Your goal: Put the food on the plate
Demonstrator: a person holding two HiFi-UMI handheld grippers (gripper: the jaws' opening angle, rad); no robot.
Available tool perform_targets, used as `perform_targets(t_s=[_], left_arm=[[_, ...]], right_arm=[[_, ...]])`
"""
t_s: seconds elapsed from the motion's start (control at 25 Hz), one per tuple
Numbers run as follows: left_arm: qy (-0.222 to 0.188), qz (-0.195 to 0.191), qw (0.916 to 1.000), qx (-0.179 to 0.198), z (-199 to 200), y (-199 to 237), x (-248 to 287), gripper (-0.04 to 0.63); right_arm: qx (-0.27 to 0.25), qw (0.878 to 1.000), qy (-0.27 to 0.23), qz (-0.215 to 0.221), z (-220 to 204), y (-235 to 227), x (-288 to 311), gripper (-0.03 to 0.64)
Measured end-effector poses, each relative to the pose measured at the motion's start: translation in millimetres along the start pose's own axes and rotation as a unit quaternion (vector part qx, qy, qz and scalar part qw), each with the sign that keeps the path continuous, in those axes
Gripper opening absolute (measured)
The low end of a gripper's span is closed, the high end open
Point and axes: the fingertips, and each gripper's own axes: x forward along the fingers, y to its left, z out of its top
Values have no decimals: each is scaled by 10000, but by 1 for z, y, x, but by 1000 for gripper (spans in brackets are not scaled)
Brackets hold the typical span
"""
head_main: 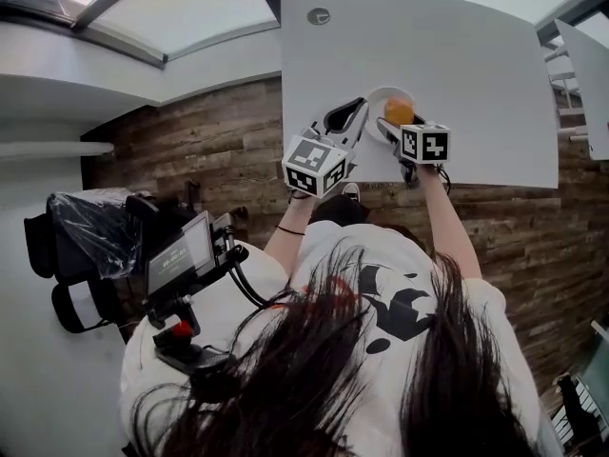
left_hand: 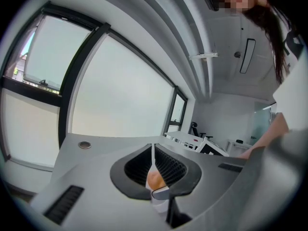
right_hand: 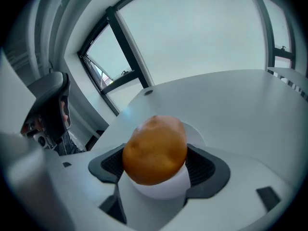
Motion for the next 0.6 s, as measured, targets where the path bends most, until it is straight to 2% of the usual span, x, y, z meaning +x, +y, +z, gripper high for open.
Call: perform_targets(t_s=[0.28,0.6], left_arm=[[2,7,10000,-25,-1,1,0,6],[-22,-9,10000,-56,-1,0,1,6]], right_arm=[[-184,9995,225,-121,-8,-5,13,382],[-231,9994,238,-137,-14,-7,17,382]])
